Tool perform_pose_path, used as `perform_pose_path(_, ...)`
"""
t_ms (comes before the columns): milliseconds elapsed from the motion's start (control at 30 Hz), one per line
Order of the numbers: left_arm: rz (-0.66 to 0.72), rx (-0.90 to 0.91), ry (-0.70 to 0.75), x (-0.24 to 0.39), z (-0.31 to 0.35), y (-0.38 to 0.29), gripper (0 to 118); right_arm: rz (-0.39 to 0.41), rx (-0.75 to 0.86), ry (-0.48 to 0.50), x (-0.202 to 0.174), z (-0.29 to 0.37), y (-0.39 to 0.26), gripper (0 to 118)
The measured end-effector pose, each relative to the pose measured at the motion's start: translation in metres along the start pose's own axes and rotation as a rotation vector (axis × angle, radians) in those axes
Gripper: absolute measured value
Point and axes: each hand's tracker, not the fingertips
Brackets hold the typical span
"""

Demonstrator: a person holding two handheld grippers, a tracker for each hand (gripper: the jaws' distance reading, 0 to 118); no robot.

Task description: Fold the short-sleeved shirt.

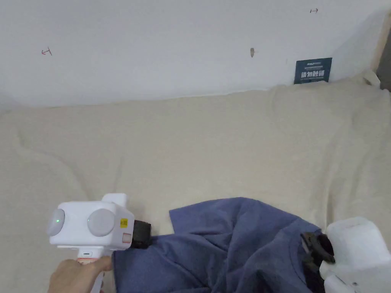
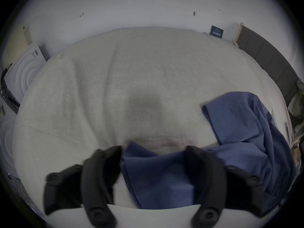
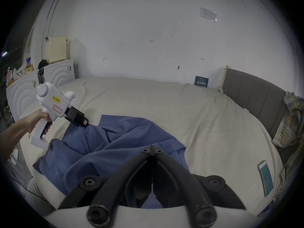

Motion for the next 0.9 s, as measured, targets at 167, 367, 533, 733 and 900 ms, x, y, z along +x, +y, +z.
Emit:
perform_pose_path(167, 0.033, 0.108, 0.017, -0.009, 0.01, -0.015, 5, 0.026, -0.025, 0.088, 0.011, -0.019, 0.027, 0)
perform_pose_path(367, 0.055, 0.153, 0.023, -0.008, 0.032, -0.026, 5, 0.058, -0.121, 0.229, 0.028, -0.078, 0.089, 0)
perform_pose_path(533, 0.01, 0.184, 0.036, -0.001, 0.048, -0.025, 5, 0.066, -0.284, 0.28, 0.032, -0.161, 0.125, 10)
perform_pose_path(733, -0.024, 0.177, 0.045, 0.003, 0.054, -0.028, 5, -0.047, -0.51, 0.284, 0.033, -0.256, 0.124, 96)
perform_pose_path(900, -0.03, 0.165, 0.041, 0.001, 0.045, -0.034, 5, 0.056, -0.612, 0.183, 0.02, -0.296, 0.109, 96)
